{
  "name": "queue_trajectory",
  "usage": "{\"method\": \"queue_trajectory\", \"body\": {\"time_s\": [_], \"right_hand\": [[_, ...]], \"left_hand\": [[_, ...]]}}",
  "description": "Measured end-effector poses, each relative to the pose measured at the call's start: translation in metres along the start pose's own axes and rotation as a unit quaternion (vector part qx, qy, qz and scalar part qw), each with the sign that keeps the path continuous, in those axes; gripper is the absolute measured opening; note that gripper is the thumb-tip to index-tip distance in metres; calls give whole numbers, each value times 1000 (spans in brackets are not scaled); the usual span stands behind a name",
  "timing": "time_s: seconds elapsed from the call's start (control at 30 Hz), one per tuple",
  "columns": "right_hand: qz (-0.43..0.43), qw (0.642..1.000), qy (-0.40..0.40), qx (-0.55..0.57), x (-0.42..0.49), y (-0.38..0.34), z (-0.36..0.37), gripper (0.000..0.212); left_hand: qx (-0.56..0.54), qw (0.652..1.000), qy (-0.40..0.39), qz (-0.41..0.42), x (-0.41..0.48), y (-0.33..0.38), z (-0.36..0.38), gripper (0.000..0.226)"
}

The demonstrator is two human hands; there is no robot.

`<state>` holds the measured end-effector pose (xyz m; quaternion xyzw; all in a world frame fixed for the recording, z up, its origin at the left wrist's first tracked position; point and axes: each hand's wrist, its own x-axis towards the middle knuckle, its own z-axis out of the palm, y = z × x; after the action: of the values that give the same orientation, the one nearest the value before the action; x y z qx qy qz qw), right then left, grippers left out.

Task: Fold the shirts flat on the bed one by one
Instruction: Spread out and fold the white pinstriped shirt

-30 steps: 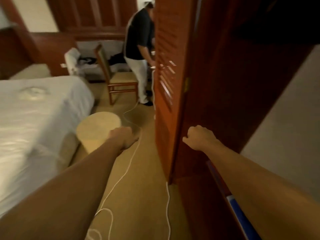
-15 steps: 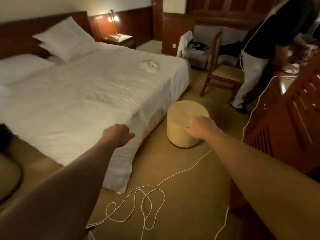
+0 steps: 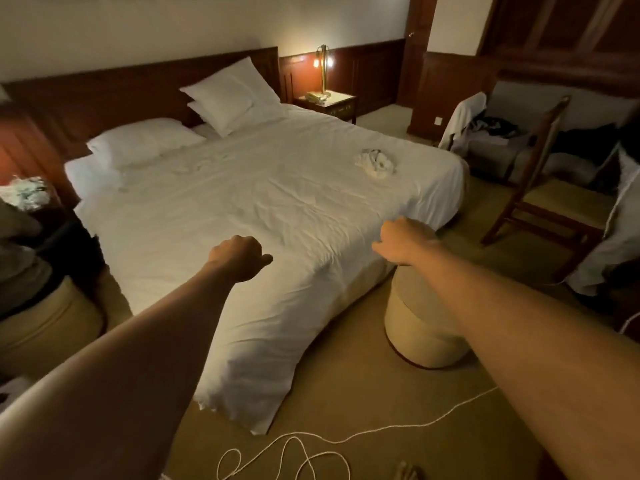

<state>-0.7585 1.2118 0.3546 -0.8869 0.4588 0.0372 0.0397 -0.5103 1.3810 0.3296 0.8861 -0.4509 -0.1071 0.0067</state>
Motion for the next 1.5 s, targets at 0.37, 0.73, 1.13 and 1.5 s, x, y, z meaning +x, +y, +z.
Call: {"method": "queue_trajectory", "body": {"time_s": [0.37, 0.73, 1.13, 1.5], "right_hand": [[-67, 997, 23, -38, 242, 107, -73, 37], [-115, 992, 19, -46, 502, 118, -85, 40], [-125, 991, 13, -49, 780, 136, -107, 34], [-107, 990, -88, 2, 1097, 285, -28, 40]], "left_hand": [[-7, 999, 34, -38, 204, 123, -72, 35], [1, 997, 44, -66, 447, 153, -114, 39], [-20, 995, 22, -91, 704, 152, -158, 41], [-261, 954, -33, -140, 997, 271, -63, 37]]}}
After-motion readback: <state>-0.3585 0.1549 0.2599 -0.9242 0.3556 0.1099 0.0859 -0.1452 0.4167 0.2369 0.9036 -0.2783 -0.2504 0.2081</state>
